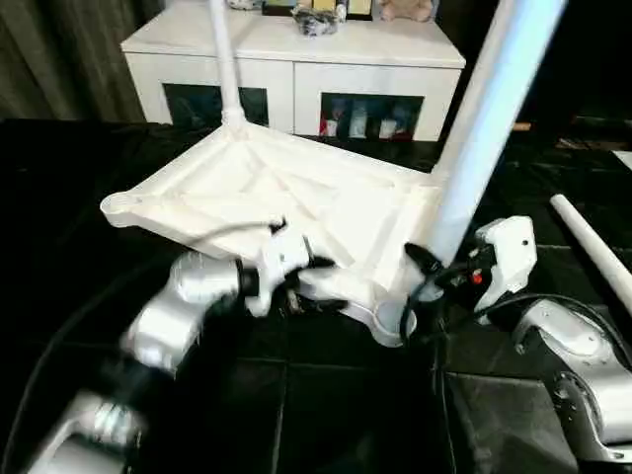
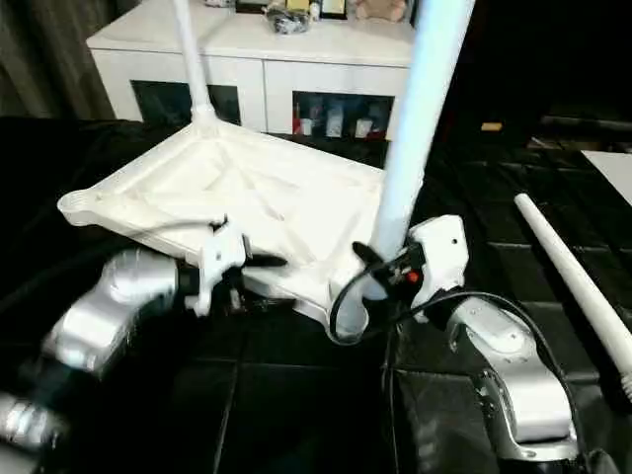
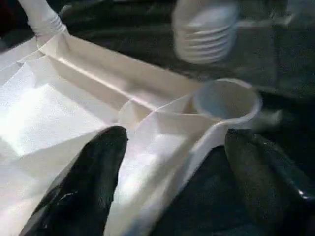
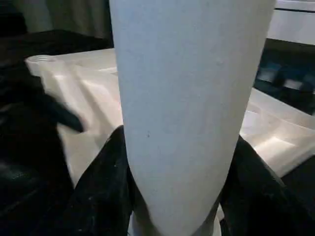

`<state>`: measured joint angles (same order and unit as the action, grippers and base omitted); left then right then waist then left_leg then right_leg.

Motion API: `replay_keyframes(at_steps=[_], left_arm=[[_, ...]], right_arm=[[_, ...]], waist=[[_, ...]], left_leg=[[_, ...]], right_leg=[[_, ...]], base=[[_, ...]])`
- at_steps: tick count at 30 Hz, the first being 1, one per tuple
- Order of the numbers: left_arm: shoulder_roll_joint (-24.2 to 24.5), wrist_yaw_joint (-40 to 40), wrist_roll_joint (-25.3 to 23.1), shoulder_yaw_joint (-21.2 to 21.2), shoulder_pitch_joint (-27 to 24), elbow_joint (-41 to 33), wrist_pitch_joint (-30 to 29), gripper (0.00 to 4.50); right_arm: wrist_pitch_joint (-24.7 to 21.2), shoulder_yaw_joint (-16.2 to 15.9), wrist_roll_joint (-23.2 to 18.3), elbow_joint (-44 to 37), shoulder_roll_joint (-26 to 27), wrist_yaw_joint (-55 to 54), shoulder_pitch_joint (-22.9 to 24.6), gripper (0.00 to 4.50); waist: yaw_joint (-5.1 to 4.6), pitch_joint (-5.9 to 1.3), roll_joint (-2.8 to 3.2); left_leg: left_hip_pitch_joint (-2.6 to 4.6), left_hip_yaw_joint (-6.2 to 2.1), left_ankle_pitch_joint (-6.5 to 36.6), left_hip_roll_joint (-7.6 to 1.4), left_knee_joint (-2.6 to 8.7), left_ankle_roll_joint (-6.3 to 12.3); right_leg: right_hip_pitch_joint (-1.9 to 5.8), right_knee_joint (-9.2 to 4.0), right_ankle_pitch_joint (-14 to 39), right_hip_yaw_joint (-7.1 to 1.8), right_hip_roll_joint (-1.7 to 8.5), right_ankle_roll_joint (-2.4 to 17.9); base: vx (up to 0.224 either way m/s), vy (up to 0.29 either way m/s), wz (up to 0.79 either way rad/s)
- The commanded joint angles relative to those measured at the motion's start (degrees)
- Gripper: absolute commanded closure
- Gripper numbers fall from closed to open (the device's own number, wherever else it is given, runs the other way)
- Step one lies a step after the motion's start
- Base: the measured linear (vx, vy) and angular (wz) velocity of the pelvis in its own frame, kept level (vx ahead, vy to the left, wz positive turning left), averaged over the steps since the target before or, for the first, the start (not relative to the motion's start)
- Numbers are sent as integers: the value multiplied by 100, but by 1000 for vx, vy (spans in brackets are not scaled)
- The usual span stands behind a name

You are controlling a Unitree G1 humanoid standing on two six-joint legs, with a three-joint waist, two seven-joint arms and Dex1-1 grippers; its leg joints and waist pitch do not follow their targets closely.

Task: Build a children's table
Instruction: Insert table leg to table base

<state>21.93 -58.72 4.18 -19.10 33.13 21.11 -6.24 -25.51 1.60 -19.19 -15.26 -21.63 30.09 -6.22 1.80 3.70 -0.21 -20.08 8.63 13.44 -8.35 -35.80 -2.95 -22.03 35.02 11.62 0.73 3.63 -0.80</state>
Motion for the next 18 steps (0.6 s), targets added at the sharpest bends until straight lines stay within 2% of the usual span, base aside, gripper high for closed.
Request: replay_keyframes(at_steps=[1,3,5,6,8,10,11,12,13,14,15,17,18], left_arm=[[4,-170,-300,-234,258,462,305,58],[57,-329,-482,-428,496,815,534,58],[84,-697,-470,-567,674,1046,595,58],[86,-845,-471,-609,744,1143,651,58],[111,-1258,-499,-741,864,1267,707,58],[92,-1424,-611,-812,966,1436,887,58],[70,-1451,-637,-825,1000,1484,960,58],[43,-1463,-653,-838,1028,1511,1006,58],[6,-1463,-664,-842,1069,1591,1076,58],[-39,-1403,-683,-838,1110,1672,1137,73],[-97,-1296,-704,-811,1160,1788,1251,85],[-133,-1319,-674,-794,1192,1849,1258,94],[-163,-1370,-663,-766,1216,1908,1275,105]], right_arm=[[-21,-23,-100,-160,-107,140,16,262],[-13,-33,-98,-175,-139,217,49,262],[-27,-19,-135,-200,-176,262,84,262],[-33,-16,-146,-210,-198,277,97,262],[-26,18,-135,-209,-238,285,127,262],[-19,71,-128,-210,-247,273,144,262],[-20,91,-135,-210,-246,264,148,262],[-17,98,-138,-210,-249,261,153,262],[-12,101,-136,-212,-251,264,161,262],[4,99,-122,-204,-249,257,165,262],[15,95,-124,-207,-247,253,176,262],[27,91,-119,-202,-235,237,181,262],[33,89,-116,-201,-224,227,187,262]], waist=[[0,-290,-38],[14,-319,-25],[22,-323,-26],[30,-362,-9],[39,-388,-12],[58,-471,-2],[58,-482,-4],[68,-499,-11],[71,-469,-11],[77,-460,-14],[94,-436,1],[95,-411,-18],[101,-384,-22]], left_leg=[[27,-139,1538,-375,605,-45],[10,-137,1256,-393,599,-11],[7,-115,1243,-385,596,42],[18,-107,1077,-397,568,59],[-15,-90,631,-389,540,178],[-41,-70,-161,-381,453,435],[-47,-60,-329,-371,426,526],[-68,-53,-584,-367,393,699],[-76,-38,-503,-381,397,801],[-70,-32,-407,-385,400,816],[-57,-36,-69,-419,430,752],[-48,-31,151,-432,455,664],[-24,-9,470,-442,483,508]], right_leg=[[130,-518,2080,-230,446,901],[168,-462,1599,-234,454,1024],[160,-466,1488,-231,460,1120],[172,-415,1145,-232,468,1247],[202,-361,452,-221,455,1415],[250,-213,-800,-196,447,1693],[242,-189,-1082,-192,438,1757],[252,-142,-1501,-186,439,1872],[236,-165,-1438,-181,450,1942],[235,-178,-1308,-181,457,1965],[236,-223,-800,-179,473,1980],[232,-256,-478,-182,471,1954],[213,-300,-2,-190,465,1887]], base=[[0,0,0],[0,0,0],[0,0,0],[64,-5,0],[67,-5,-1],[62,-6,-3],[51,-4,-1],[0,0,0],[0,0,0],[0,0,0],[0,0,0],[0,0,0],[0,0,0]])
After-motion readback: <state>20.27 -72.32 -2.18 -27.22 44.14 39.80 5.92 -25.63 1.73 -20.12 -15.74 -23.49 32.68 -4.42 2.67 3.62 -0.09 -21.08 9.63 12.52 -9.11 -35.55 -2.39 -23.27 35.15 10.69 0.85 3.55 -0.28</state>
